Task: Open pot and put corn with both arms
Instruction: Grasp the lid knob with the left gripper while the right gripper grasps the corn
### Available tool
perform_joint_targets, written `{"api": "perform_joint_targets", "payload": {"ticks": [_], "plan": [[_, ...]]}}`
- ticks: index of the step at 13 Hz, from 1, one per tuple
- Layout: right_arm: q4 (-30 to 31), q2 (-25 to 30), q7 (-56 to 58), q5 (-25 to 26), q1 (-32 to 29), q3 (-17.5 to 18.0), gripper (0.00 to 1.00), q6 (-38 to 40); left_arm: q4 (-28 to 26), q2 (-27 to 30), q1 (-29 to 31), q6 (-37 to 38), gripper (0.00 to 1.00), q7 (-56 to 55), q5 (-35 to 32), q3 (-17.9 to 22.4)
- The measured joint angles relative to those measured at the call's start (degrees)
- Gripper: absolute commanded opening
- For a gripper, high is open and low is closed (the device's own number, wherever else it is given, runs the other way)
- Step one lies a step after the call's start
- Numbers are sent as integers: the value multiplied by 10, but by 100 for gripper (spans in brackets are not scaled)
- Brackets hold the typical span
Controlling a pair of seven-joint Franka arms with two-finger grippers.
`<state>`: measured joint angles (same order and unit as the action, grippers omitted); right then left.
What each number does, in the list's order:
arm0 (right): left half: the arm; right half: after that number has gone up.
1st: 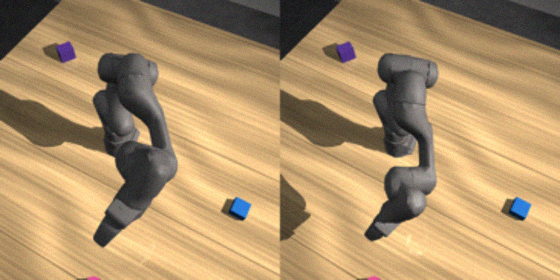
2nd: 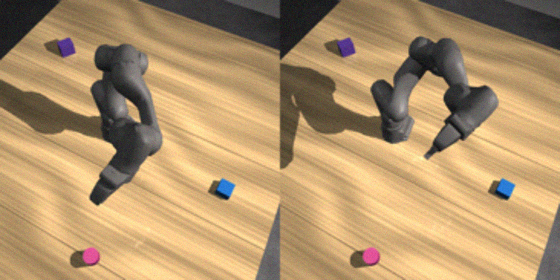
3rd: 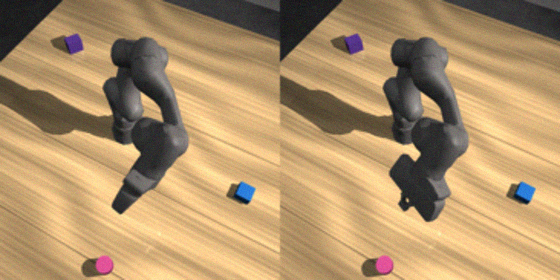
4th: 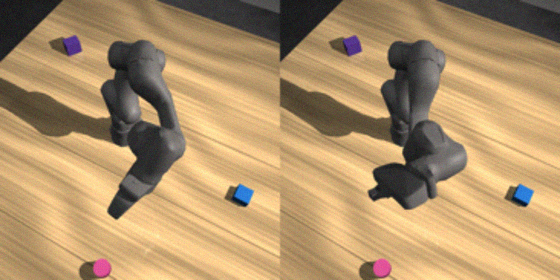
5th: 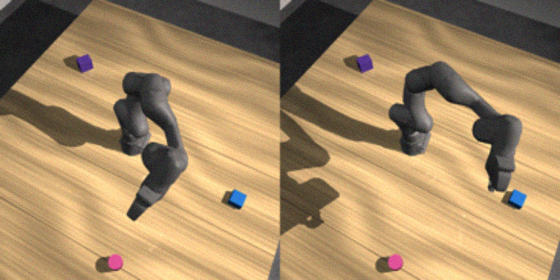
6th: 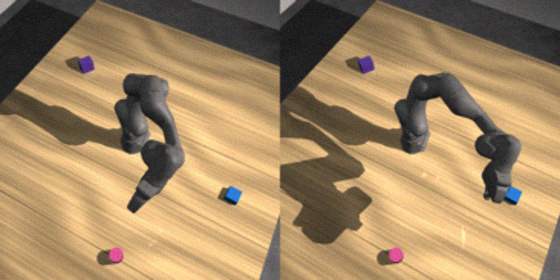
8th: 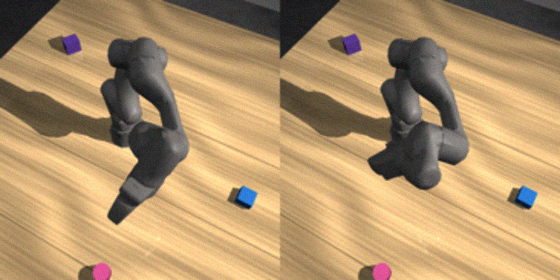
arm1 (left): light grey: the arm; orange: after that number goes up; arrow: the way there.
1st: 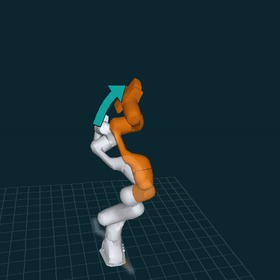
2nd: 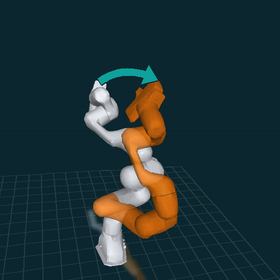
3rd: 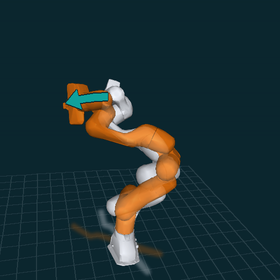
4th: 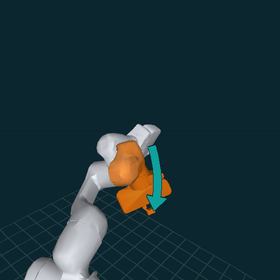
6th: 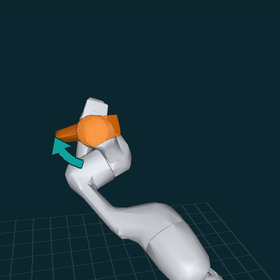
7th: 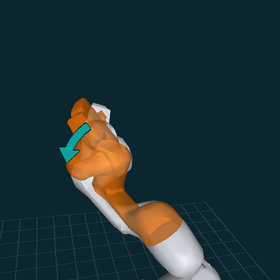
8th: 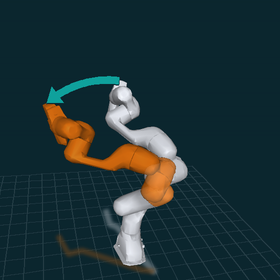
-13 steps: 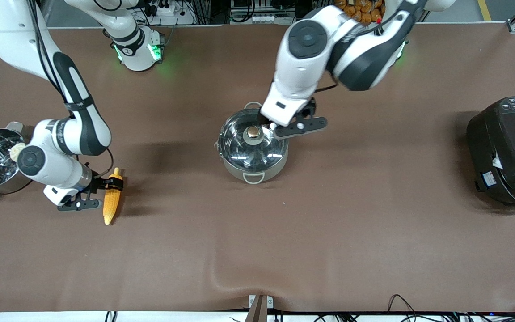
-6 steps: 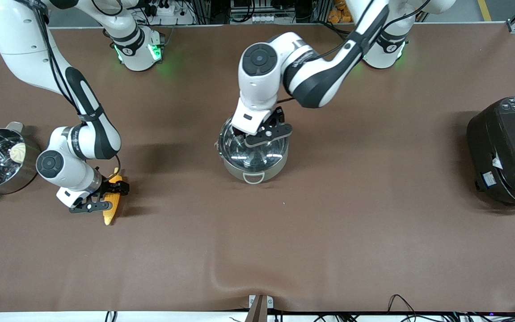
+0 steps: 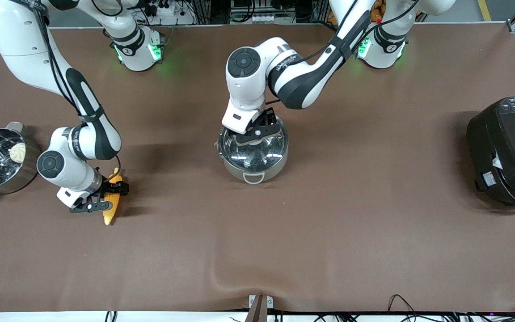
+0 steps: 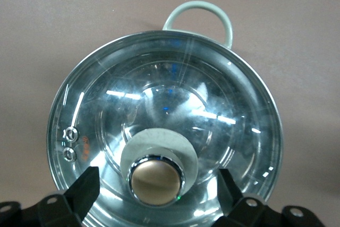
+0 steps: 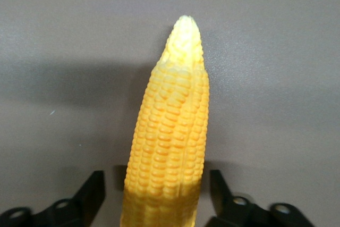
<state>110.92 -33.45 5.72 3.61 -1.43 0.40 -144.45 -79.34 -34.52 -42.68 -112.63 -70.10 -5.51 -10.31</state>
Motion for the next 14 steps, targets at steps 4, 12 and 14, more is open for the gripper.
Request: {"api": "perform_joint_targets", "payload": {"ticks": [4, 12, 14], "plan": [[0, 1, 1, 0, 0, 0, 0, 0, 0, -8, -2, 0, 86, 0, -2, 0], [-1, 59, 5, 0, 2, 5, 0, 70, 0, -11, -3, 1, 70, 0, -4, 0], [-1, 78, 5, 0, 4, 11, 0, 88, 0, -12, -3, 1, 59, 0, -4, 0]]}}
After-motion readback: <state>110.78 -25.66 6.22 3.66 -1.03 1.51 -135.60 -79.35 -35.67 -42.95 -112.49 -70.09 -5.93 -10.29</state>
